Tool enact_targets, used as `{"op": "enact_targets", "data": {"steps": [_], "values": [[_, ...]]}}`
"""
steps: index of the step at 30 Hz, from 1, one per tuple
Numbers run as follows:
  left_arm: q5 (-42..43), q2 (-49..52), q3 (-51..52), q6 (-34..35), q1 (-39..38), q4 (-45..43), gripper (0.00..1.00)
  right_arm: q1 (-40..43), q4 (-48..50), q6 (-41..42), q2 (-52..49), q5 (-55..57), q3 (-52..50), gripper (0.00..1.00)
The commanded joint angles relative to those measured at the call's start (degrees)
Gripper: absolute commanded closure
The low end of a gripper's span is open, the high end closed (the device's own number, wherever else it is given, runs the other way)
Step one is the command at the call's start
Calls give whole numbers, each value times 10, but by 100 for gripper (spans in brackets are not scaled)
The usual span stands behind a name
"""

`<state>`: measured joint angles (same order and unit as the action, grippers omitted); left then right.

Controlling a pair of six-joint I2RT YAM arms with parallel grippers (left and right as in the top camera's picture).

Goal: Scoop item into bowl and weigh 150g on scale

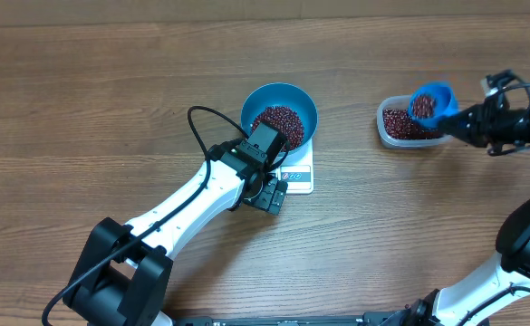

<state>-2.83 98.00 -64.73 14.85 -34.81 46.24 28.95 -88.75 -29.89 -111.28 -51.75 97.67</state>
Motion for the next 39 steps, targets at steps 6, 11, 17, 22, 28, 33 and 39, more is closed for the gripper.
{"op": "enact_targets", "data": {"steps": [6, 11, 17, 22, 28, 33, 39], "values": [[-6, -10, 5, 3, -1, 0, 1, -83, -11, -52, 2, -26, 95, 96], [-6, -10, 5, 4, -1, 0, 0, -168, 13, -51, 2, -8, 130, 96], [-6, -10, 5, 3, -1, 0, 1, -274, 71, -51, 2, 73, 135, 96], [-6, -10, 5, 3, -1, 0, 0, -355, 101, -51, 2, 190, 135, 96], [-6, -10, 5, 3, -1, 0, 0, -447, 150, -51, 2, 333, 135, 96], [-6, -10, 5, 3, -1, 0, 0, -485, 195, -44, 2, 356, 135, 96], [-6, -10, 5, 3, -1, 0, 0, -514, 254, -47, 2, 402, 135, 96]]}}
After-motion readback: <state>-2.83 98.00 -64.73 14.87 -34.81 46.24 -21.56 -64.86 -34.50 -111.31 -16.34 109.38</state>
